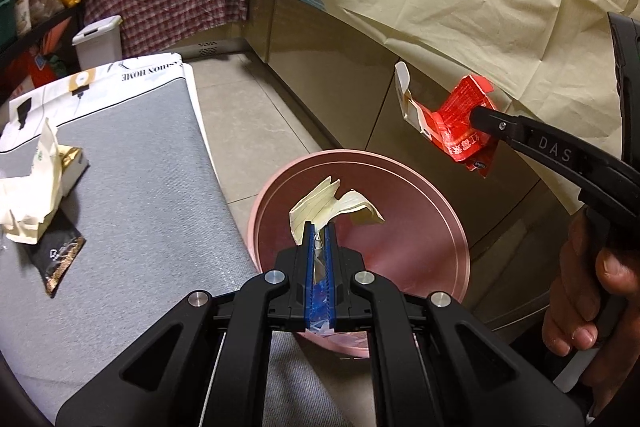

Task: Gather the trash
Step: 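Open both tools to drop the paper and carton into the bin, then move both tools back to the board toward the foam net and paper bag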

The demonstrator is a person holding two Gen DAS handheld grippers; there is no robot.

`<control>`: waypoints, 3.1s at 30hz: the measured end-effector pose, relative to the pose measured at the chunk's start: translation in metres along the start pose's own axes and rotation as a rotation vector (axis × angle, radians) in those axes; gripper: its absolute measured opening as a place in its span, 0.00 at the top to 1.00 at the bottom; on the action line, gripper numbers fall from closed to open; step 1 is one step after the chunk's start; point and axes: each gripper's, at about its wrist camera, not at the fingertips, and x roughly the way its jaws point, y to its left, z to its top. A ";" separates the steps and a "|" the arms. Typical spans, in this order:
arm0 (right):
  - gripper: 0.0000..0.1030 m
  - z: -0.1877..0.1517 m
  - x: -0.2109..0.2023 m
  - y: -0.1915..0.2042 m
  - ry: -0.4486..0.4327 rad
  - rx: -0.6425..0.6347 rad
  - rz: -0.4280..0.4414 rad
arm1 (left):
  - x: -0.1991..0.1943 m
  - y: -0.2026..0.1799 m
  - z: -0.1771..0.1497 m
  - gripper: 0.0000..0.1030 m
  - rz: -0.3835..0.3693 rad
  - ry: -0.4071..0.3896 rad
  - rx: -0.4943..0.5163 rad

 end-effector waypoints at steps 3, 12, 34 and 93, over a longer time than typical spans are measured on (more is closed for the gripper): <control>0.76 0.000 0.003 0.001 0.005 -0.003 0.000 | 0.005 0.000 -0.001 0.95 -0.005 0.009 0.002; 0.69 -0.001 0.013 0.003 0.033 -0.008 -0.007 | 0.016 0.005 -0.001 0.94 -0.053 0.049 -0.016; 0.57 -0.007 -0.015 0.030 -0.023 -0.083 0.070 | -0.103 0.062 0.008 0.76 0.072 -0.097 -0.010; 0.65 -0.046 0.104 0.300 0.215 -0.270 0.587 | -0.084 0.376 -0.010 0.61 0.321 -0.067 -0.389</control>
